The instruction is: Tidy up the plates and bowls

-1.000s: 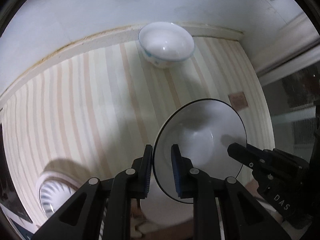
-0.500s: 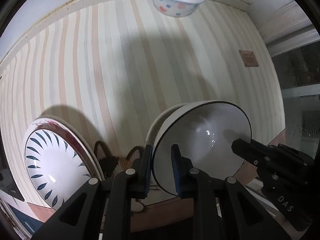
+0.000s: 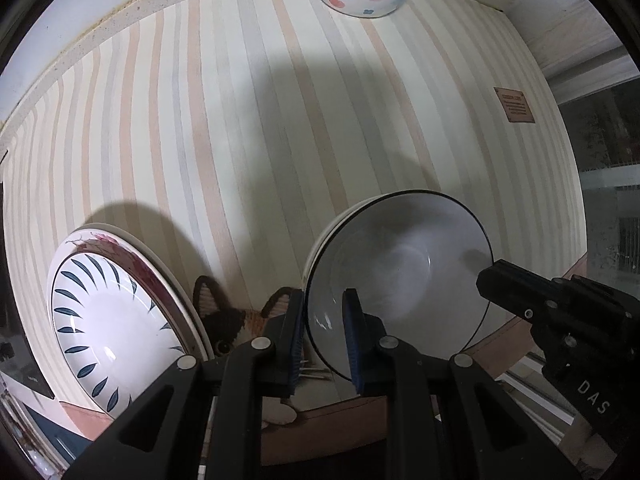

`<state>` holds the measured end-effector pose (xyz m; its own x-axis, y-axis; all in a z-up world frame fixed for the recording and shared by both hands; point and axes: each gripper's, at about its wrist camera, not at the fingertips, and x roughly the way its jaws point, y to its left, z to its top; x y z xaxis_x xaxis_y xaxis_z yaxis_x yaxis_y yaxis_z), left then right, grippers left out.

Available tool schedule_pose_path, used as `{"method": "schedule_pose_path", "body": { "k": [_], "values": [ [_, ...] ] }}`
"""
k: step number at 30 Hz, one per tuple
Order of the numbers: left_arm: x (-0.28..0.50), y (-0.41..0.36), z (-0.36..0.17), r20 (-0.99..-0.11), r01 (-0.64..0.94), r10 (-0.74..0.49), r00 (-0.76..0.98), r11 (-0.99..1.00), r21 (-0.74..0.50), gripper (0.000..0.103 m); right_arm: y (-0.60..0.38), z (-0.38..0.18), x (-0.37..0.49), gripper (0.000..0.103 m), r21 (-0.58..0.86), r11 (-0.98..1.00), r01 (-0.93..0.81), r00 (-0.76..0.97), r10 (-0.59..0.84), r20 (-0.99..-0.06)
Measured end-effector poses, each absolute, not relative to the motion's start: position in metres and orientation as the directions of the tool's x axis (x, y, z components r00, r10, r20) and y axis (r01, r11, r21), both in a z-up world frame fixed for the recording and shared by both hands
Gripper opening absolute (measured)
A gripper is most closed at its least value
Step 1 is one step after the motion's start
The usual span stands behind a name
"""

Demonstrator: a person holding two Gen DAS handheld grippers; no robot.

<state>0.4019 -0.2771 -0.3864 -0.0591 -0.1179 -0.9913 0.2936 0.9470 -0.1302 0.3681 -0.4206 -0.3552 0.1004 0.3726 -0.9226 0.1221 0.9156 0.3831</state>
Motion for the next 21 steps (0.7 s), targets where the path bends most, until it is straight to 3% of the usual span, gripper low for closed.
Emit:
{"method": "schedule_pose_path", "body": {
  "k": [5, 9, 10, 12, 14, 21],
  "values": [
    [0.405, -0.270, -0.370, -0.988, 0.280, -0.142, -0.057, 0.948, -0.152, 0.017, -0.425, -0.355, 0.372, 0.012, 0.409, 0.903, 0.131, 0.068, 0.404, -0.912],
    [0.424, -0.263, -0.317, -0.983, 0.274, -0.163, 0.086, 0.952, -0.134, 0.019, -0.444, -0.328, 0.382, 0.013, 0.459, 0.877, 0.141, 0.133, 0.443, -0.887],
    [0.434, -0.263, -0.306, -0.979, 0.266, -0.164, 0.121, 0.955, -0.127, 0.027, -0.451, -0.318, 0.387, 0.015, 0.468, 0.872, 0.144, 0.164, 0.445, -0.880],
    [0.456, -0.263, -0.294, -0.968, 0.249, -0.172, 0.181, 0.961, -0.124, 0.028, -0.468, -0.298, 0.404, 0.035, 0.491, 0.858, 0.150, 0.236, 0.451, -0.861],
    [0.485, -0.267, -0.290, -0.963, 0.223, -0.163, 0.214, 0.968, -0.115, 0.028, -0.483, -0.287, 0.425, 0.046, 0.499, 0.853, 0.156, 0.298, 0.441, -0.847],
    [0.581, -0.300, -0.321, -0.964, 0.181, -0.156, 0.215, 0.976, -0.118, 0.028, -0.515, -0.306, 0.516, 0.048, 0.473, 0.859, 0.197, 0.371, 0.382, -0.847]
  ]
}}
